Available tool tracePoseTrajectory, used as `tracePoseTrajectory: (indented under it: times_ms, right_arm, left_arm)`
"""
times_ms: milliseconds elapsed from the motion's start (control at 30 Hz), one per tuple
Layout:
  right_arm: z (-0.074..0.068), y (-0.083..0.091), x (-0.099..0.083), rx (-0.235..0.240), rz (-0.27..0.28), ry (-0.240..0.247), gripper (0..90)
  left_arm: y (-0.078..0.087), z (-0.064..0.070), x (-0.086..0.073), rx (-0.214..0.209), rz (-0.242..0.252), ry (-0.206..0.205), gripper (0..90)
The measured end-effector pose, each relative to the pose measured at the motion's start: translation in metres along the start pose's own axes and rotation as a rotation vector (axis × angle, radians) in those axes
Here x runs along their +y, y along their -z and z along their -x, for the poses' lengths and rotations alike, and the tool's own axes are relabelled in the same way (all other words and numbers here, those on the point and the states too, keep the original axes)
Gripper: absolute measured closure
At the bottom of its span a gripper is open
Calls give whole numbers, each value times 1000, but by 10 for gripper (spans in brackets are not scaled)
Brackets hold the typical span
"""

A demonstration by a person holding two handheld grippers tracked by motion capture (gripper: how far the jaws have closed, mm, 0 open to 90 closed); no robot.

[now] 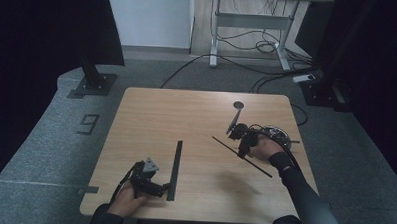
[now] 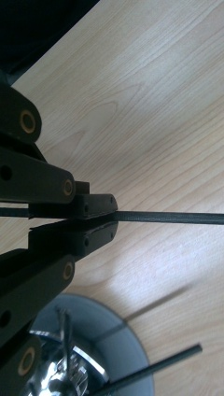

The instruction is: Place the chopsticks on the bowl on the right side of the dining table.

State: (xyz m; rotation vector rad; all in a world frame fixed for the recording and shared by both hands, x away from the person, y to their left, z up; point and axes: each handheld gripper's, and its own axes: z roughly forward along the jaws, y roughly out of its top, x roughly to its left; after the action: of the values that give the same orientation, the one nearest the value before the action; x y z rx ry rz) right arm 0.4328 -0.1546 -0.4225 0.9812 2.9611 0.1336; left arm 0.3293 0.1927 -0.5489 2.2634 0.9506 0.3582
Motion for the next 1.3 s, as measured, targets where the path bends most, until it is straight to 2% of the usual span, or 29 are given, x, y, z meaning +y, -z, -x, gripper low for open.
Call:
tracePoseTrajectory:
  times_ms: [433, 633, 933, 1300]
  right_arm:
    - [14, 27, -3, -40, 12, -37, 854]
    - [27, 35, -7, -68, 8, -66, 854]
    - [51, 29, -17, -101, -5, -123, 854]
    - [74, 12, -32, -119, -11, -155, 854]
  left_arm:
    - [0, 0, 0, -1, -3, 1, 0]
    - [0, 0, 0, -1, -2, 1, 0]
    - [0, 0, 0, -1, -1, 1, 0]
    - [0, 0, 0, -1, -3, -1, 0]
